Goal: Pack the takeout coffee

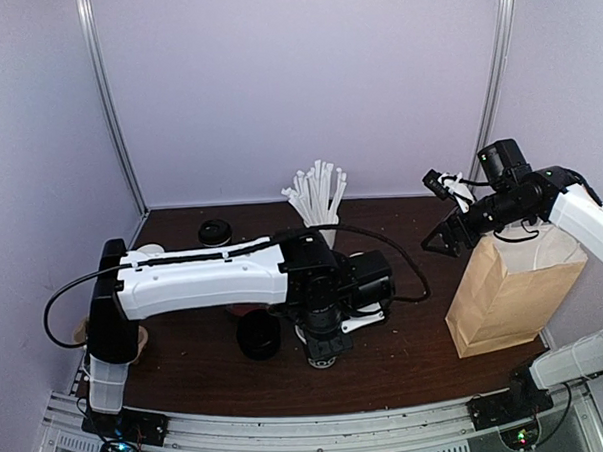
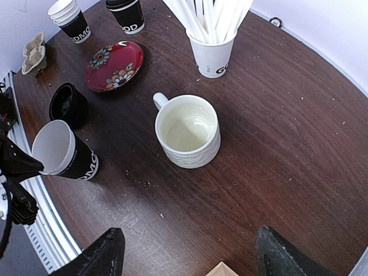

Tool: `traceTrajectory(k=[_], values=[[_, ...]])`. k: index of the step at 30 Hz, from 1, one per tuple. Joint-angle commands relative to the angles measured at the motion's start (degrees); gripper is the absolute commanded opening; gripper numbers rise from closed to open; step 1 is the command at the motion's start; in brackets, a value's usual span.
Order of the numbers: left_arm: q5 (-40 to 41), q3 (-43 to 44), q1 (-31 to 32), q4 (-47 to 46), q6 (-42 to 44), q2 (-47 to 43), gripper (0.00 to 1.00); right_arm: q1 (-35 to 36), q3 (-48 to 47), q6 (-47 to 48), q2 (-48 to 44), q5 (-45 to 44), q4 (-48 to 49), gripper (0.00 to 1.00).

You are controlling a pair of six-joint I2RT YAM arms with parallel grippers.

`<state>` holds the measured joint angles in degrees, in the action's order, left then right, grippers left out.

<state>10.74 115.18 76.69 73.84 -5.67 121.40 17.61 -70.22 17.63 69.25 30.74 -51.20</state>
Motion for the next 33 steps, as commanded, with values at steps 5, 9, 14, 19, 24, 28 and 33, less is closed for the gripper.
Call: traceTrajectory(k=[5,9,14,19,24,28,33], values=[[1.63,-3.69,-1.19,-3.87,0.84,0.29,0.0,-0.44,-0.09,-0.02,-0.4,0.75,0.62,0.82],[1.42,-3.85,-1.28,-3.96,0.55,-0.12,0.26,-0.47,-0.27,-0.03,-0.01,1.11,0.58,0.82],[2.39,-2.11,-1.26,-1.72,-0.21,-2.46,0.56,-0.44,-0.36,-0.04,0.26,1.37,0.72,0.82],[9.02,-3.56,-2.41,-0.32,-7.49,-11.1,0.66,-0.44,-1.24,-0.01,1.79,1.72,-0.01,0.82],[10.5,-13.56,-8.77,-1.11,-20.2,-17.55,0.67,-0.46,-1.56,0.05,2.3,2.14,0.36,0.82],[8.9,-20.7,-9.9,-3.67,-23.91,-19.17,0.69,-0.43,-1.46,0.07,1.95,2.24,0.48,0.82],[6.96,-26.69,-11.55,-10.43,-26.71,-20.06,0.71,-0.46,-1.06,0.06,1.94,2.73,0.78,0.82]])
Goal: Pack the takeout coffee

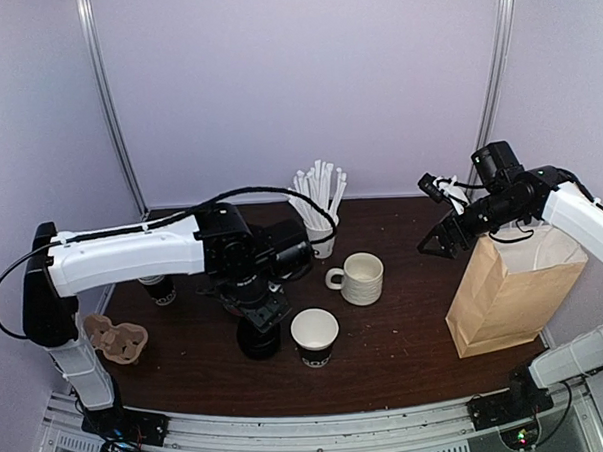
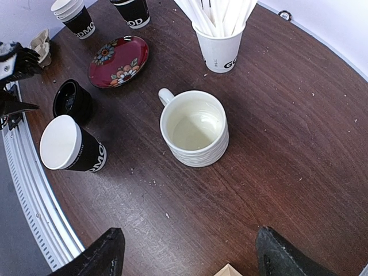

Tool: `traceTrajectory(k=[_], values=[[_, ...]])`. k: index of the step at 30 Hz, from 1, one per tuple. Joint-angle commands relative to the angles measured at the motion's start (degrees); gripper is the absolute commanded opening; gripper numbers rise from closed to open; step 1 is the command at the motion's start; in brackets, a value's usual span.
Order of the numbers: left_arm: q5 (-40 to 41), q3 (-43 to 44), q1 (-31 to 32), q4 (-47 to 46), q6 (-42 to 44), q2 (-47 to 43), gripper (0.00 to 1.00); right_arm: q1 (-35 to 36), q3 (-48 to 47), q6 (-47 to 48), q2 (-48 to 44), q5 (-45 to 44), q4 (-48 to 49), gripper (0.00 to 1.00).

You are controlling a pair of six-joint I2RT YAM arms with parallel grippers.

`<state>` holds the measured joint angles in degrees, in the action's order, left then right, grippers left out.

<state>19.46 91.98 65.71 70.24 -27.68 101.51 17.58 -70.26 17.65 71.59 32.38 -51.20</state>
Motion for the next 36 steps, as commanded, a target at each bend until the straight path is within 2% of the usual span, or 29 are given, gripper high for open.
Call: traceTrajectory(k=[1,5,12,17,26,29,33,36], values=[[-2.43,-4.28,-0.74,-8.1,-4.86,-0.11,0.71,-0.37,-0.73,0.07,-0.52,1.1,0.97,0.82],[-3.07,-4.6,-0.93,-8.95,-5.41,1.88,0.69,-0.4,-0.05,0.08,-1.11,1.07,1.37,0.82],[-4.9,-5.11,-1.29,-11.87,-5.29,4.64,0.58,-0.4,-0.49,0.02,-0.73,1.47,1.11,0.82],[-5.53,-5.65,-1.29,-11.94,-7.08,6.54,0.55,-0.45,0.04,0.11,-1.04,1.2,1.28,0.82],[-5.75,-7.33,-1.41,-13.09,-7.56,7.53,0.31,-0.42,-0.3,0.08,-0.44,1.32,1.11,0.82],[-5.88,-8.01,-1.41,-13.46,-7.68,7.64,0.31,-0.4,-0.4,0.03,-0.43,1.38,1.17,0.82],[-6.11,-8.68,-1.42,-13.79,-8.17,7.66,0.41,-0.44,-0.32,0.02,-0.32,1.35,1.12,0.82],[-6.02,-9.05,-1.48,-14.02,-8.21,7.78,0.39,-0.44,-0.23,0.07,-0.31,1.35,1.11,0.82]])
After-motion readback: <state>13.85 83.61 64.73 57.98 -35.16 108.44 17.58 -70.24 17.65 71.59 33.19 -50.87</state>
